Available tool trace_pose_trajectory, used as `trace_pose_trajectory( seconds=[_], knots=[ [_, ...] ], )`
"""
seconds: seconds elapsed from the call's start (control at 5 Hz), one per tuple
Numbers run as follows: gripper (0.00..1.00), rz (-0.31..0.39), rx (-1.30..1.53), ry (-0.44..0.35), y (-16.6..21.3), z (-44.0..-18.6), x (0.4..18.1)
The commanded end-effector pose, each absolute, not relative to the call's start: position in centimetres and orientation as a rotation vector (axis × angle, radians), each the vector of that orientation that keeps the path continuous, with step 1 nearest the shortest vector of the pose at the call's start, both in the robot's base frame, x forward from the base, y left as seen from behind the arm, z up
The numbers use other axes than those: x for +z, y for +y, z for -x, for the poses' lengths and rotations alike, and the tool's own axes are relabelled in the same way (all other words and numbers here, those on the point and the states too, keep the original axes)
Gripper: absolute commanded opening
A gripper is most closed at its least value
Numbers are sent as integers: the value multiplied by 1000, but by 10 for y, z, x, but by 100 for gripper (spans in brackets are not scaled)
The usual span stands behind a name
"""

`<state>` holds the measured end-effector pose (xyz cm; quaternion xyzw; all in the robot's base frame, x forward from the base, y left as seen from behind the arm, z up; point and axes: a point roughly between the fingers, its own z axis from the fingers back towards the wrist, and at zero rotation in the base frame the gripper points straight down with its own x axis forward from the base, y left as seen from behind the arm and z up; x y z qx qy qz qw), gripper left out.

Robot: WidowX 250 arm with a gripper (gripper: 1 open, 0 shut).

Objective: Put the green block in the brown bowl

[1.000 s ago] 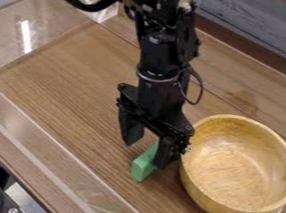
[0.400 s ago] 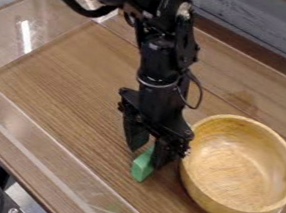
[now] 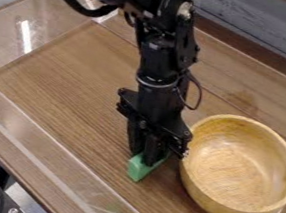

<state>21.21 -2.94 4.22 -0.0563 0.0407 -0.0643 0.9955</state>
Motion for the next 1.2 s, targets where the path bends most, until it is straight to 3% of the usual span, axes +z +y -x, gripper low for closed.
trace_pose_trajectory(
  seconds=[0.0,0.4,1.0],
  knots=[
    [0,109,-134,28,-29,-225,58],
    [0,103,-134,21,-26,-228,70],
    [0,82,-93,-74,-19,-244,113]
  ],
)
